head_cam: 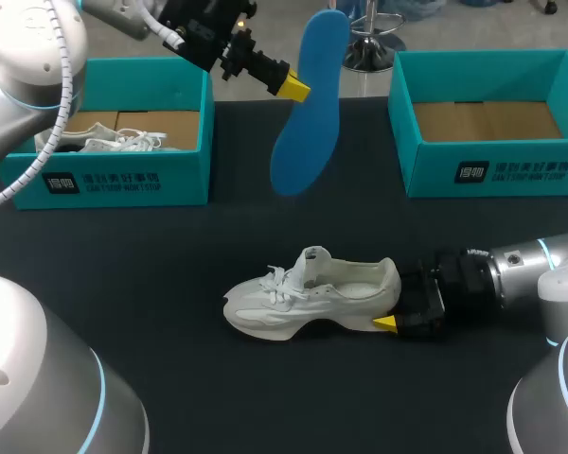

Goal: Take the shoe out of the shoebox, open the shoe tongue, remove and reinsert the insole, then place the shoe into the shoebox

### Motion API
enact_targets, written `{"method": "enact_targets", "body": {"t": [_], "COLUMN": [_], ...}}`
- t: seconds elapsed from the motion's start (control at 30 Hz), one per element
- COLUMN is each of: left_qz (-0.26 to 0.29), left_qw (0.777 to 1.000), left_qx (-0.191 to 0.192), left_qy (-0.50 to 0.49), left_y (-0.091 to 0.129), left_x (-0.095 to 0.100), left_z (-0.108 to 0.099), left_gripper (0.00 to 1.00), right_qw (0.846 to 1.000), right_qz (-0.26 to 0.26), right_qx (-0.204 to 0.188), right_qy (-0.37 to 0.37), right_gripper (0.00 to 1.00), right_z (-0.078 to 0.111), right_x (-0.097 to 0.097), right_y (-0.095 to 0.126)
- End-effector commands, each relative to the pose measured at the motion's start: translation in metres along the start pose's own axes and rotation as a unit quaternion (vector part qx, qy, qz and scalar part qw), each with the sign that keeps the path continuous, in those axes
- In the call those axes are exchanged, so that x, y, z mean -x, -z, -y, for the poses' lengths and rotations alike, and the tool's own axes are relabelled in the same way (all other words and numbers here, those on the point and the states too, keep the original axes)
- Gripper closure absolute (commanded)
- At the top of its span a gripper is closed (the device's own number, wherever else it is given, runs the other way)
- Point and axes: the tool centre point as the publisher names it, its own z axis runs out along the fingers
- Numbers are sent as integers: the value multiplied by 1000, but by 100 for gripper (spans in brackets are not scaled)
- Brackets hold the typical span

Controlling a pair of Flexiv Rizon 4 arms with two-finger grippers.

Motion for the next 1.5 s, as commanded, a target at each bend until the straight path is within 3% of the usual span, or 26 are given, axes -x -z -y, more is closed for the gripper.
{"method": "enact_targets", "body": {"t": [0.03, 0.33, 0.4, 0.57, 0.7, 1.1, 1.37, 1.5], "left_qz": [5, 5, -48, -118, -163, -122, -133, -148], "left_qw": [999, 999, 997, 987, 978, 973, 966, 966], "left_qx": [-48, -48, -58, -87, -78, -114, -126, -115], "left_qy": [-1, -1, 28, 67, 103, 160, 180, 179], "left_y": [16, 16, 15, 38, 49, 67, 76, 75], "left_x": [-5, -5, -2, 3, 8, 29, 40, 43], "left_z": [-6, -6, -8, -2, 3, -5, 3, 4], "left_gripper": [100, 100, 100, 100, 100, 100, 100, 100], "right_qw": [1000, 1000, 1000, 1000, 1000, 1000, 1000, 1000], "right_qz": [0, 0, 0, 0, 0, 0, 0, 0], "right_qx": [-1, -1, -1, -1, -1, -1, -1, -1], "right_qy": [0, 0, 0, 0, 0, 0, 0, 0], "right_gripper": [100, 100, 100, 100, 100, 100, 100, 100], "right_z": [1, 1, 1, 1, 1, 1, 1, 1], "right_x": [1, 1, 1, 1, 1, 1, 1, 1], "right_y": [-2, -2, -2, -2, -2, -2, -2, -2]}}
